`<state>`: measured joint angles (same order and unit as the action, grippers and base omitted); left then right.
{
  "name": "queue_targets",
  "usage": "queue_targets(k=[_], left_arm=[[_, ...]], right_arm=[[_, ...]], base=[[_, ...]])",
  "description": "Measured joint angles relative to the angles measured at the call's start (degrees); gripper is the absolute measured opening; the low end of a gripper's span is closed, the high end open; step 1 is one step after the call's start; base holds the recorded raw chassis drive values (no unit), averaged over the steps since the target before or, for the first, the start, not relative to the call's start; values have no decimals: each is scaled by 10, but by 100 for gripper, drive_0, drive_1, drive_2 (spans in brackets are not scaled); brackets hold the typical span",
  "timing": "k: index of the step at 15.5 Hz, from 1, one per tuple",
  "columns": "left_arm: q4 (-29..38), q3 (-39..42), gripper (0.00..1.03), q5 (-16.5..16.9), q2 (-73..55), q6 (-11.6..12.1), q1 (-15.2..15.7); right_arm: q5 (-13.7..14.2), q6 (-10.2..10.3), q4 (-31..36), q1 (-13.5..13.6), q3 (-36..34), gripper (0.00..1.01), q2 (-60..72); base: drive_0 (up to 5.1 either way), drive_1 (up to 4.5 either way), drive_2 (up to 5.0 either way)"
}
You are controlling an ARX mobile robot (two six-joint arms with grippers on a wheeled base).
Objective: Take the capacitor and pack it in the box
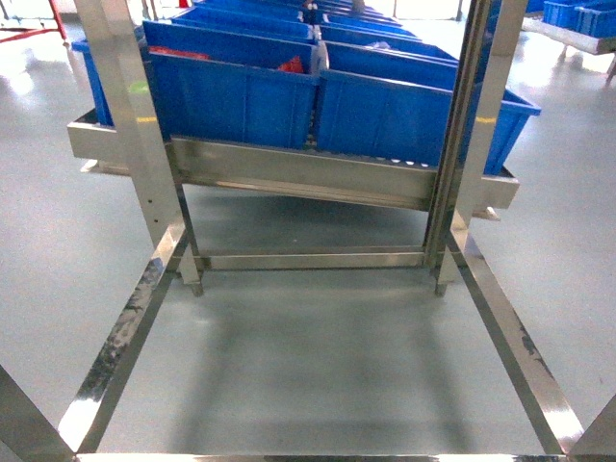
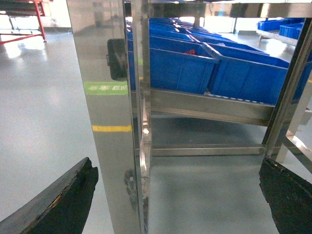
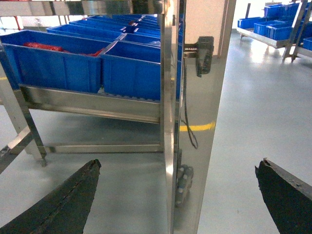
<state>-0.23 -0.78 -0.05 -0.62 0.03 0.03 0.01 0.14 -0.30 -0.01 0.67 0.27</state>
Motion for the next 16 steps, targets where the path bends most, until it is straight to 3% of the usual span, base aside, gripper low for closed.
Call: queue_targets(k=[16], left_arm=[[-2, 0, 98, 0, 0, 0, 0]], right_arm=[[0, 0, -1, 0, 0, 98, 0]], base=[[0, 0, 0]])
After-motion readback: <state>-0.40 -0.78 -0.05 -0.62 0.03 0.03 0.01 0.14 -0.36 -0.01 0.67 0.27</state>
